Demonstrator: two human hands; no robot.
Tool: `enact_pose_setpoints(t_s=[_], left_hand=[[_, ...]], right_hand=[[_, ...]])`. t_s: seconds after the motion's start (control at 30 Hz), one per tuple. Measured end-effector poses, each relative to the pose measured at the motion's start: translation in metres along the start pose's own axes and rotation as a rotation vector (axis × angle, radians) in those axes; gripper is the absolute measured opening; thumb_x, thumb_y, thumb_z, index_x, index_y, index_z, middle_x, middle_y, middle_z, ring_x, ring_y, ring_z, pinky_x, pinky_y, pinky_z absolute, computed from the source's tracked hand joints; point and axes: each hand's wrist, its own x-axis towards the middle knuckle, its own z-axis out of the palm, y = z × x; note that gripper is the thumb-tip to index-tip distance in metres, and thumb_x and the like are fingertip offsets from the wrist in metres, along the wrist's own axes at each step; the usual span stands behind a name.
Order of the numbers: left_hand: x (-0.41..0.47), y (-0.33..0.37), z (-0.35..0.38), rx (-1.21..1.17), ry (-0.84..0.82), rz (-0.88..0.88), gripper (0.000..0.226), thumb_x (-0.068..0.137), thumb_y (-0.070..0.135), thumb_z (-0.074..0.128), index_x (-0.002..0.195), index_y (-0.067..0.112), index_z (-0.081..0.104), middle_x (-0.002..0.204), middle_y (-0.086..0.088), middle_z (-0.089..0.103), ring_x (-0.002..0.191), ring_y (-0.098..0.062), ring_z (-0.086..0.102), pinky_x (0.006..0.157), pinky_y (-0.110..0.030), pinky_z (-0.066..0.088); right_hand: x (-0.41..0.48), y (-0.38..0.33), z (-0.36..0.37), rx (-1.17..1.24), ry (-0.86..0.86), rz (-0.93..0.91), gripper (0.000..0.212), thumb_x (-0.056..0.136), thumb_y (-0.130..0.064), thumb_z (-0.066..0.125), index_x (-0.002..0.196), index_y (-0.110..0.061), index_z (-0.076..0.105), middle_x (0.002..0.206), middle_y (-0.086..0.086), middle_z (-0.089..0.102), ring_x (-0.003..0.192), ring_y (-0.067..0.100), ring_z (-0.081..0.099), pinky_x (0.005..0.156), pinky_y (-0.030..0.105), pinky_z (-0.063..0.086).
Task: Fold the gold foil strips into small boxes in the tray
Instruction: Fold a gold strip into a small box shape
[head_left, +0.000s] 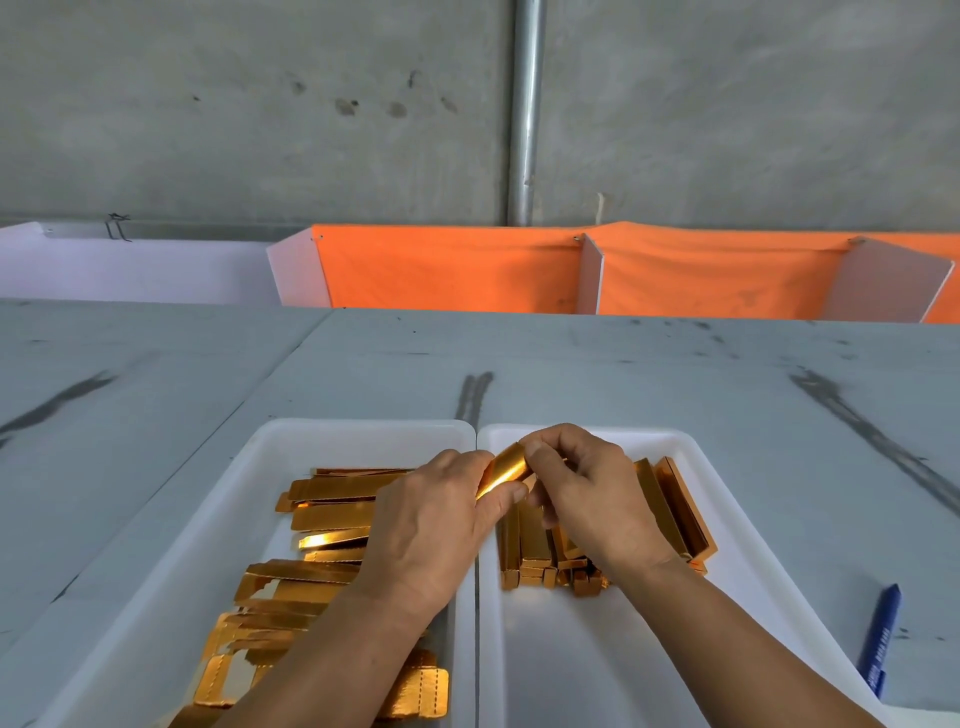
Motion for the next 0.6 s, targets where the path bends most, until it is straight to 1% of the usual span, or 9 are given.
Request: enact_pose_setpoints(t_s=[0.1, 0.2, 0.27, 0.33, 0.4, 0.47, 0.53, 0.6], left_hand=[[0.0, -0.001, -0.001, -0.011, 0.012, -0.009, 0.067, 0.081, 0.068, 0.016, 0.12, 0.03, 0.056, 0.088, 0.015, 0.051, 0.073, -0.003, 0.047, 0.062, -0.012, 0.036], [0.0, -0.002, -0.001, -0.038, 0.022, -0.031, 0.061, 0.083, 0.066, 0.023, 0.116, 0.028, 0.058, 0.083, 0.016, 0.047, 0.07, -0.003, 0.046, 0.057, -0.009, 0.029], [0.0, -0.003, -0.002, -0.057, 0.026, -0.042, 0.058, 0.084, 0.066, 0.026, 0.115, 0.028, 0.058, 0.081, 0.016, 0.044, 0.069, -0.004, 0.047, 0.055, -0.007, 0.026], [0.001, -0.002, -0.002, -0.077, 0.03, -0.043, 0.06, 0.083, 0.068, 0.025, 0.114, 0.028, 0.058, 0.081, 0.016, 0.044, 0.069, -0.005, 0.048, 0.055, -0.008, 0.027], [0.001, -0.001, -0.003, -0.098, 0.028, -0.038, 0.064, 0.082, 0.07, 0.021, 0.116, 0.029, 0.056, 0.084, 0.017, 0.045, 0.073, -0.005, 0.049, 0.058, -0.009, 0.031], [0.001, 0.0, -0.003, -0.101, 0.014, -0.022, 0.064, 0.082, 0.07, 0.021, 0.119, 0.03, 0.055, 0.087, 0.017, 0.044, 0.076, -0.003, 0.049, 0.061, -0.01, 0.033], [0.0, 0.001, -0.004, -0.104, 0.0, -0.005, 0.063, 0.083, 0.069, 0.022, 0.121, 0.03, 0.054, 0.088, 0.018, 0.043, 0.076, -0.003, 0.048, 0.061, -0.008, 0.03], [0.0, 0.002, -0.005, -0.104, -0.007, 0.006, 0.063, 0.083, 0.069, 0.022, 0.12, 0.029, 0.054, 0.087, 0.017, 0.042, 0.075, -0.004, 0.046, 0.058, -0.007, 0.027]], right_hand=[[-0.001, -0.003, -0.001, 0.108, -0.034, 0.068, 0.023, 0.099, -0.032, 0.056, 0.087, -0.023, 0.073, 0.061, 0.002, 0.067, 0.049, 0.012, 0.057, 0.059, 0.027, 0.052], [-0.001, -0.006, -0.002, 0.157, -0.083, 0.095, 0.025, 0.099, -0.033, 0.057, 0.089, -0.021, 0.075, 0.064, 0.002, 0.068, 0.051, 0.014, 0.056, 0.06, 0.026, 0.051], [-0.001, -0.008, -0.003, 0.19, -0.087, 0.091, 0.021, 0.1, -0.032, 0.054, 0.098, -0.024, 0.074, 0.069, 0.005, 0.071, 0.056, 0.017, 0.059, 0.06, 0.027, 0.052], [0.0, -0.01, -0.006, 0.253, -0.053, 0.102, 0.02, 0.102, -0.028, 0.049, 0.109, -0.029, 0.067, 0.073, 0.007, 0.073, 0.058, 0.021, 0.063, 0.06, 0.029, 0.056], [0.002, -0.011, -0.01, 0.337, -0.008, 0.127, 0.023, 0.105, -0.024, 0.042, 0.112, -0.03, 0.063, 0.071, 0.001, 0.073, 0.059, 0.023, 0.069, 0.055, 0.027, 0.057], [0.003, -0.011, -0.013, 0.433, 0.006, 0.198, 0.026, 0.106, -0.02, 0.038, 0.111, -0.022, 0.063, 0.069, -0.003, 0.072, 0.062, 0.023, 0.072, 0.048, 0.025, 0.055], [0.004, -0.011, -0.013, 0.55, -0.02, 0.321, 0.026, 0.105, -0.018, 0.04, 0.111, -0.012, 0.064, 0.075, 0.007, 0.074, 0.063, 0.022, 0.072, 0.044, 0.024, 0.053], [0.005, -0.01, -0.013, 0.629, -0.057, 0.423, 0.026, 0.104, -0.017, 0.045, 0.111, -0.004, 0.066, 0.09, 0.021, 0.075, 0.061, 0.02, 0.071, 0.041, 0.022, 0.052]])
